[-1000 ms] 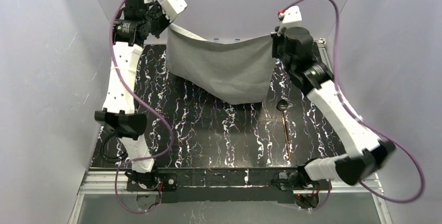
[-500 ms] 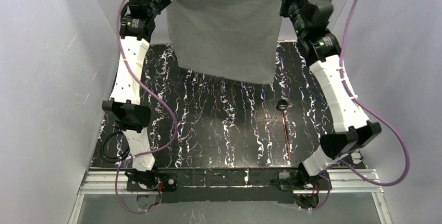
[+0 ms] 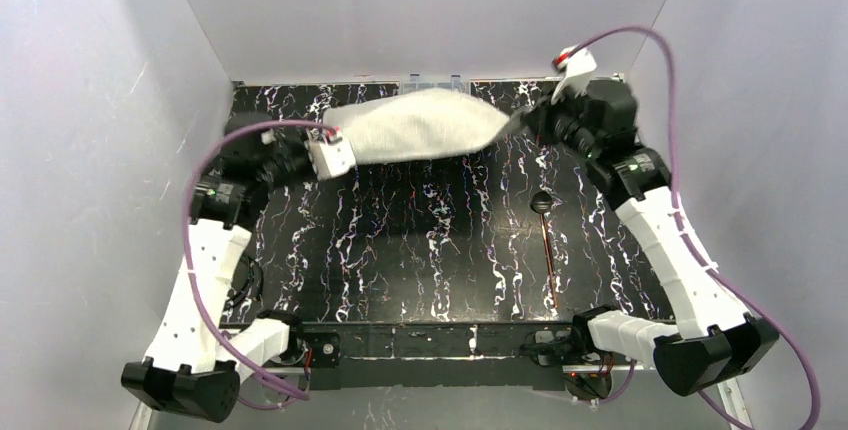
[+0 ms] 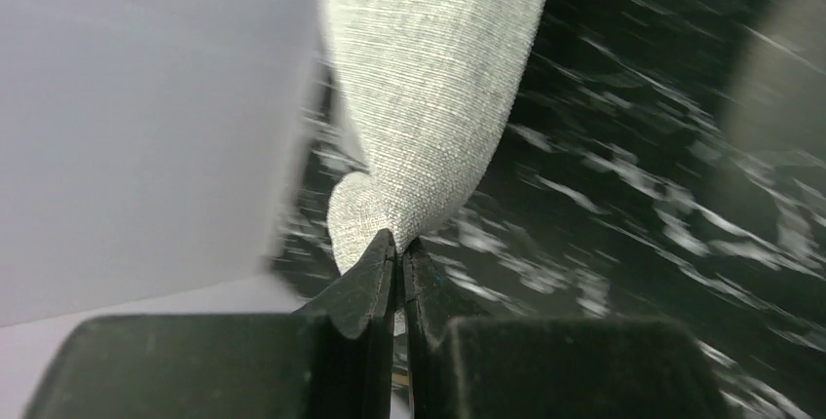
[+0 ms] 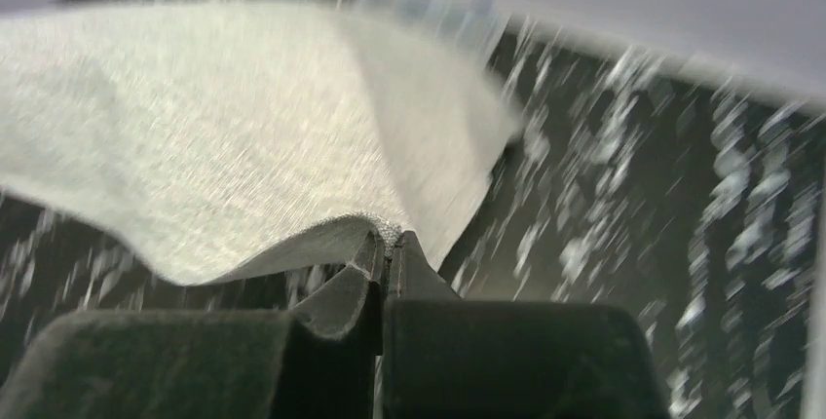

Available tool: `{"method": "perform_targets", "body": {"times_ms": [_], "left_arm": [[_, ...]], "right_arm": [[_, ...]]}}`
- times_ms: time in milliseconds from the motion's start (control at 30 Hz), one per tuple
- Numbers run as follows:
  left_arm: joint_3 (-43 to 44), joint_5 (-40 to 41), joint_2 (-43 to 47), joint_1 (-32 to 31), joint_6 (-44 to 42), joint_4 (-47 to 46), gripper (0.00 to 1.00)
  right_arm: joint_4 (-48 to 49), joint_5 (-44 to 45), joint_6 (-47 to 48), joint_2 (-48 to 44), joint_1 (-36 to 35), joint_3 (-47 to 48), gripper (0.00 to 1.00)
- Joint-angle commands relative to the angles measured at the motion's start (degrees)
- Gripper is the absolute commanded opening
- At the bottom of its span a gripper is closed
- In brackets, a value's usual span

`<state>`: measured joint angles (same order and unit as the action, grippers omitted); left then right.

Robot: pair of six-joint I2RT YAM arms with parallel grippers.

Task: Fold the napkin into a case and place the utensils inside
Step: Flatten out the crumpled napkin at the center of the board, then flatten the napkin at the center of the board.

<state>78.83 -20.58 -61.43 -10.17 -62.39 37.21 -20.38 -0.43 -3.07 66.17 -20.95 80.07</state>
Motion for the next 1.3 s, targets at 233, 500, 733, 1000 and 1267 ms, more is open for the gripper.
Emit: {"method": "perform_targets", "body": {"times_ms": [233, 500, 733, 1000, 1267], "left_arm": [[-29.26, -4.95, 2.15, -0.28, -3.67, 18.53, 0.0], [-30.84, -8.6, 1.82, -0.28, -10.83, 30.54, 0.08], [-28.56, -11.19, 2.45, -0.28, -13.27, 37.6, 0.86], [-12.85, -13.58, -6.3, -0.26, -8.59, 36.79, 0.88], [-2.85, -9.07, -23.69, -0.84, 13.76, 11.62, 0.78]], "right_arm": [[-23.49, -26.67, -4.5, -3.79, -0.28, -19.9, 0.01], [-27.42, -24.87, -9.1, -5.67, -4.66, -28.37, 0.09], [-27.63, -27.23, -9.66, -6.54, -6.52, -26.65, 0.64], [-26.09, -19.01, -8.19, -1.86, -6.46, -14.89, 0.8], [-11.94, 1.56, -11.26, 15.23, -4.12, -13.18, 0.73]]}}
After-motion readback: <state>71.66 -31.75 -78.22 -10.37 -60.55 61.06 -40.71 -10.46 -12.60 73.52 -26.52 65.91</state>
